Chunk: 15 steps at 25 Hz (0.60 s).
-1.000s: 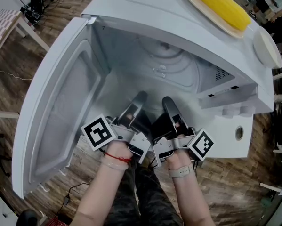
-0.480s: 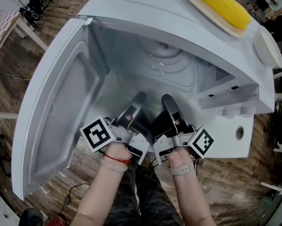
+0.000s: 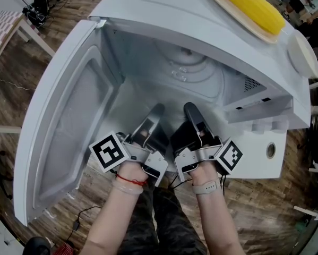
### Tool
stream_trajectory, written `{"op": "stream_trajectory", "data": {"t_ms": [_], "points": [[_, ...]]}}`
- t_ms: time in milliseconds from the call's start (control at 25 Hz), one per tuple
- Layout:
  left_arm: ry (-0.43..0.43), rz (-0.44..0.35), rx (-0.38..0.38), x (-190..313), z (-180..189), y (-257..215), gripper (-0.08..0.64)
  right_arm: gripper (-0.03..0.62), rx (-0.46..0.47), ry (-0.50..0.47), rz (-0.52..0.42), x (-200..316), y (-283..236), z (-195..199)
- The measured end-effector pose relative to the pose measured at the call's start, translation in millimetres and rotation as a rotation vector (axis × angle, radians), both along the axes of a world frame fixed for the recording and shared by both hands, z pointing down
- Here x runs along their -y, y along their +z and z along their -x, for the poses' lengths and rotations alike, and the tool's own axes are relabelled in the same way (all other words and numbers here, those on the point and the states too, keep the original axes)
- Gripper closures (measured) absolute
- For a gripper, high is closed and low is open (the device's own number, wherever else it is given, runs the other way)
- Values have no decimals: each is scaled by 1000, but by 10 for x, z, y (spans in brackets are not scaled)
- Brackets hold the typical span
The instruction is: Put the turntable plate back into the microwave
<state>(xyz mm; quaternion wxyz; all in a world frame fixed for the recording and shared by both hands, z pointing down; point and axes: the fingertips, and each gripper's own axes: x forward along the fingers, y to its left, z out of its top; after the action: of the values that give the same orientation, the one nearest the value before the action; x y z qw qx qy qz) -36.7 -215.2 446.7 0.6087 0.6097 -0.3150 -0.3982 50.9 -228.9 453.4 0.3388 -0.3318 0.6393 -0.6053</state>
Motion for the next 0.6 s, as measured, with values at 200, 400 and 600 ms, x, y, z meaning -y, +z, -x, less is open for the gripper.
{"op": "stream_trajectory", "data": {"t_ms": [200, 400, 600], "points": [[2, 2, 5, -32, 11, 0, 523, 548, 6, 16, 8, 60, 6, -26], [-4, 0, -4, -99, 51, 29, 523, 548, 2, 38, 17, 138, 17, -46], [4, 1, 1, -72, 13, 31, 523, 548, 6, 48, 17, 153, 28, -58]]}}
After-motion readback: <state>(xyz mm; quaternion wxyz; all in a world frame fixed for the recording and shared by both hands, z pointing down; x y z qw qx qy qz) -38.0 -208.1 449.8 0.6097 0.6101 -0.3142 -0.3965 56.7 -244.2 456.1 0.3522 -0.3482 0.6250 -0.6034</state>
